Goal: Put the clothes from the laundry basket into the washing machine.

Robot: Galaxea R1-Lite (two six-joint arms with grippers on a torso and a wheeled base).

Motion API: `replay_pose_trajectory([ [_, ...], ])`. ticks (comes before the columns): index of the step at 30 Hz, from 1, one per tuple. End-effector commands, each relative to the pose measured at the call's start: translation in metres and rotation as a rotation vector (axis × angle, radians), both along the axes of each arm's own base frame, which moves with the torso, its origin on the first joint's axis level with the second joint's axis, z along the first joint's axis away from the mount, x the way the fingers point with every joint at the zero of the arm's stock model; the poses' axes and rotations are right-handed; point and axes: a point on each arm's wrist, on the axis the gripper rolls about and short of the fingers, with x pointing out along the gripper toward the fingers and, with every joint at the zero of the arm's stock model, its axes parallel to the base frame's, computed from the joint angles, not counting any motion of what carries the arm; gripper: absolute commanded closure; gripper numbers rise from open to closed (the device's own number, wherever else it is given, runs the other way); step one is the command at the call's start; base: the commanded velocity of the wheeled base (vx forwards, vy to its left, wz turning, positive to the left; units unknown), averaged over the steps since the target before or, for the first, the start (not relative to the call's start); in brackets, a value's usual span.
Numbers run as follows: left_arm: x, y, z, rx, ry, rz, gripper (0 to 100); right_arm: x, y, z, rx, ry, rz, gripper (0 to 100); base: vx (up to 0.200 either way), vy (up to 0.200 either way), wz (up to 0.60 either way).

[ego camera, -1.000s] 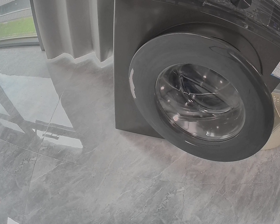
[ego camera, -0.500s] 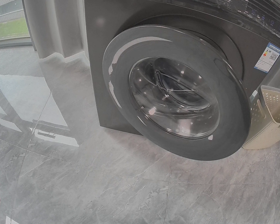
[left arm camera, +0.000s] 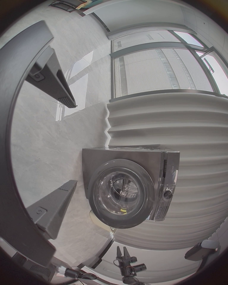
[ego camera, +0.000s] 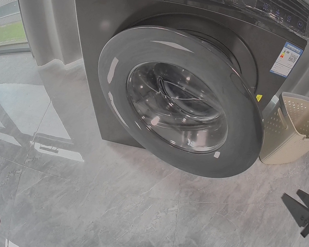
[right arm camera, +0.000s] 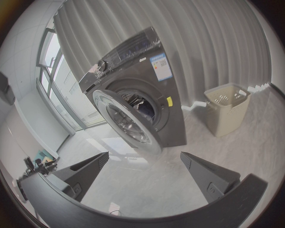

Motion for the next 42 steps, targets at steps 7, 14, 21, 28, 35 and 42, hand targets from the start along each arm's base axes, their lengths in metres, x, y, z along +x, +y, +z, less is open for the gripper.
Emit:
replay_pose_trajectory([
  [7, 0.0, 0.0, -0.005, 0.0, 0.005, -0.001, 0, 0.088, 0.101, -0.031, 0.061, 0.255, 0.229, 0, 0.2, 0.0, 0.0],
  [14, 0.0, 0.0, -0.005, 0.0, 0.005, -0.001, 0, 0.103, 0.108, -0.023, 0.078, 0.23, 0.22, 0, 0.114, 0.0, 0.0],
  [21, 0.0, 0.0, -0.005, 0.0, 0.005, -0.001, 0, 0.128, 0.097, -0.004, 0.119, 0.159, 0.133, 0, 0.0, 0.0, 0.0],
  [28, 0.0, 0.0, -0.005, 0.0, 0.005, -0.001, 0, 0.135, 0.082, -0.001, 0.133, 0.12, 0.078, 0, 0.0, 0.0, 0.0],
  [35, 0.0, 0.0, -0.005, 0.0, 0.005, -0.003, 0, 0.114, 0.091, -0.004, 0.137, 0.082, 0.147, 0, 0.086, 0.0, 0.0],
  [42, 0.0, 0.0, -0.005, 0.0, 0.005, -0.003, 0, 0.111, 0.086, 0.011, 0.17, 0.015, 0.139, 0, 0.2, 0.0, 0.0],
])
